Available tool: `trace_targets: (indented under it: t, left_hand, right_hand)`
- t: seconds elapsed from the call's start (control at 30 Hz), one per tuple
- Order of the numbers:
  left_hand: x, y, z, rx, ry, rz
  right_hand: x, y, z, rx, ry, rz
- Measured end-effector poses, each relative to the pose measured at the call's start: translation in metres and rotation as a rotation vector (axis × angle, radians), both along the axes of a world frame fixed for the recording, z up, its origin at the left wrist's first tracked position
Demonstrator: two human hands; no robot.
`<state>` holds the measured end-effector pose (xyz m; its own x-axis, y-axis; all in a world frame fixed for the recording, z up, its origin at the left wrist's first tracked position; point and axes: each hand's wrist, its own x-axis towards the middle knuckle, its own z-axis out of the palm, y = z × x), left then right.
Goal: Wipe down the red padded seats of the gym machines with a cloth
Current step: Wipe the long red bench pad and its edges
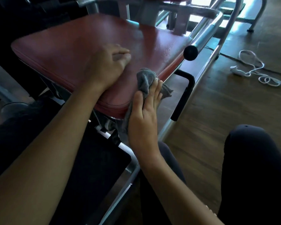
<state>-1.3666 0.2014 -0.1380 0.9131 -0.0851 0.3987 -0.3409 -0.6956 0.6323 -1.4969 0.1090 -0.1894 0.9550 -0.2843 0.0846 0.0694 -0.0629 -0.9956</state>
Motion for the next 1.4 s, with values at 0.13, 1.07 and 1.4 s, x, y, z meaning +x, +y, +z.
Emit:
trace_targets:
  t: [0.13, 1.07, 1.4]
  left_hand:
    - [0.008, 0.015, -0.002, -0.098, 0.022, 0.249]
    - [0.014, 0.019, 0.003, 0.226, 0.25, 0.698]
    - [-0.004, 0.037, 0.004, 0.402, 0.352, 0.418]
  right_hand:
    - [0.032, -0.017, 0.007, -0.428, -0.115, 0.025]
    - [0.177, -0.06, 0.085, -1.394, 0.121, 0.752]
    - [0.162, -0.061, 0.066, -1.362, 0.003, 0.603]
